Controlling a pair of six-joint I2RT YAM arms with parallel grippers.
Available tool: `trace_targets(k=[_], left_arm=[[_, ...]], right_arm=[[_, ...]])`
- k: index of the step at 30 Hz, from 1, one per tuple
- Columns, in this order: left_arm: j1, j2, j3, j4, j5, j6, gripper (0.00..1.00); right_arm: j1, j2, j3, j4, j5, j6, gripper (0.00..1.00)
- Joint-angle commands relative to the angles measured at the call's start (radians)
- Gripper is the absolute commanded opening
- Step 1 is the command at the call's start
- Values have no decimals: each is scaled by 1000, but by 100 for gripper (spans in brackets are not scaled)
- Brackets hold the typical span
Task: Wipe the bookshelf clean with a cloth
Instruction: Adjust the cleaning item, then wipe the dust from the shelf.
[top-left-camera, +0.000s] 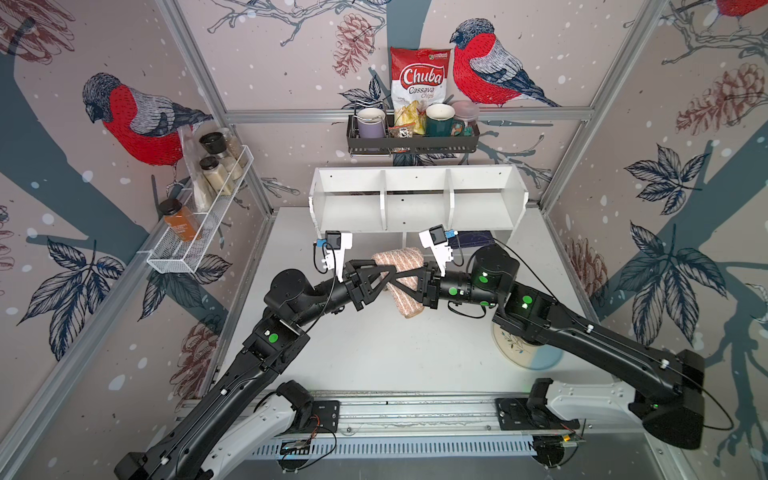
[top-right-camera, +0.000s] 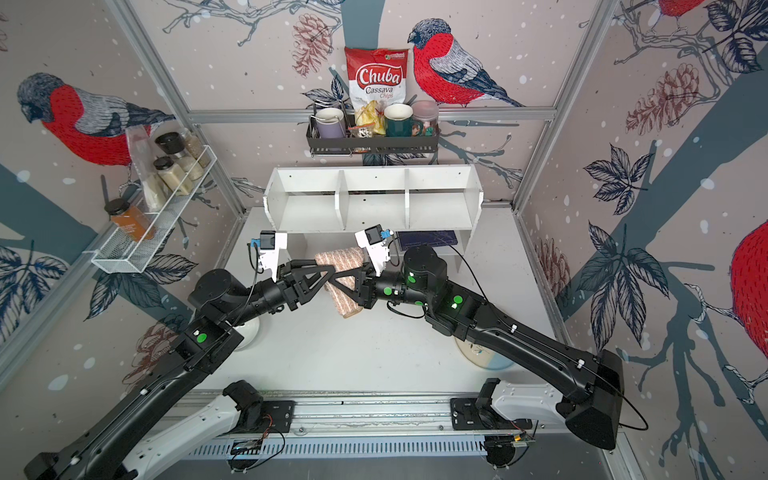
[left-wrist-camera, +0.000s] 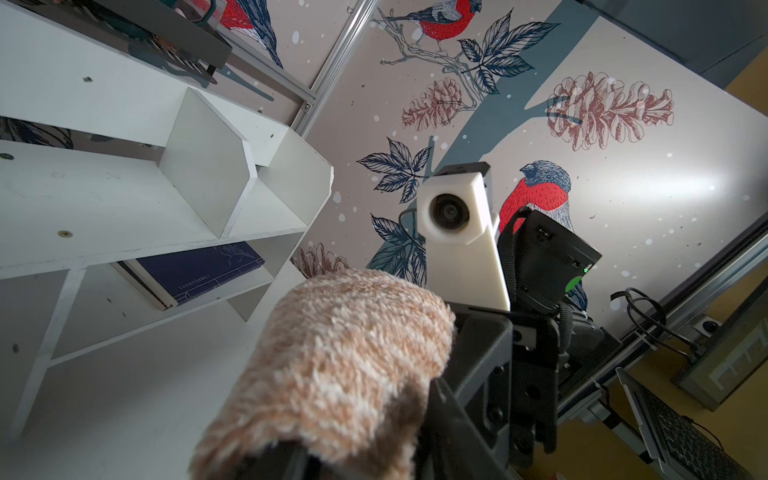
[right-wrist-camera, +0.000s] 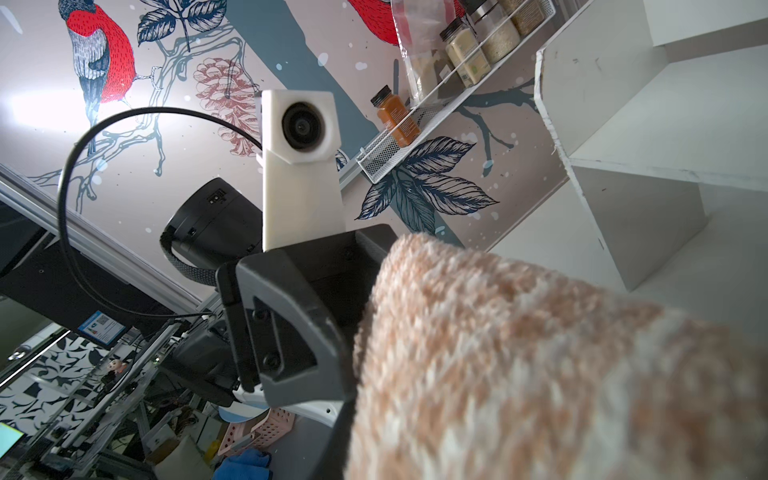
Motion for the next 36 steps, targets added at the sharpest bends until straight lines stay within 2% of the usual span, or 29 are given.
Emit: trace_targets(k=[1,6,9,11,12,17,18,19,21,22,23,25,26,28,30,33,34,36], left_arm=[[-1,5,-11,-43,-47,44,54],[10,-14,-53,1,-51,17,65],[24,-18,-62,55,-1,-4,63],[28,-3,-46,59,30,-1,51],[30,9,-44,78,50,-9,40],[30,77,-75,260,152,-94,6],[30,86,-87,291,169,-109,0],[30,90,-93,301,177,-112,0],[31,73,-90,252,152,-65,0],[35,56,-76,179,110,-19,0],[41,38,-57,90,55,36,0],[61,19,16,-59,-77,143,0],[78,22,57,-115,-126,183,0],[123,55,140,-182,-192,233,0],[154,112,249,-261,-304,279,0],[176,226,387,-341,-439,357,0],[181,269,424,-346,-465,374,0],[186,350,476,-339,-516,409,0]], right_arm=[[2,4,-8,82,-105,1,17],[5,-21,-56,103,-129,-4,16],[7,-43,-80,112,-135,-15,13],[7,-48,-75,102,-145,-26,11],[7,-48,-64,80,-148,-40,10],[2,-73,-94,81,-111,-41,11],[-2,-84,-111,84,-95,-39,15],[-7,-103,-127,85,-75,-35,22],[-29,-142,-168,94,-34,-19,47],[-46,-170,-187,89,-1,-10,63],[-66,-193,-200,75,38,-4,75],[-115,-229,-199,-13,130,2,90],[-141,-242,-182,-99,214,2,98],[-196,-254,-131,-253,337,-10,100],[-268,-261,-58,-408,488,-12,100],[-442,-230,94,-622,660,-20,100],[-510,-214,142,-671,686,-22,100],[-681,-159,224,-725,662,-33,100]])
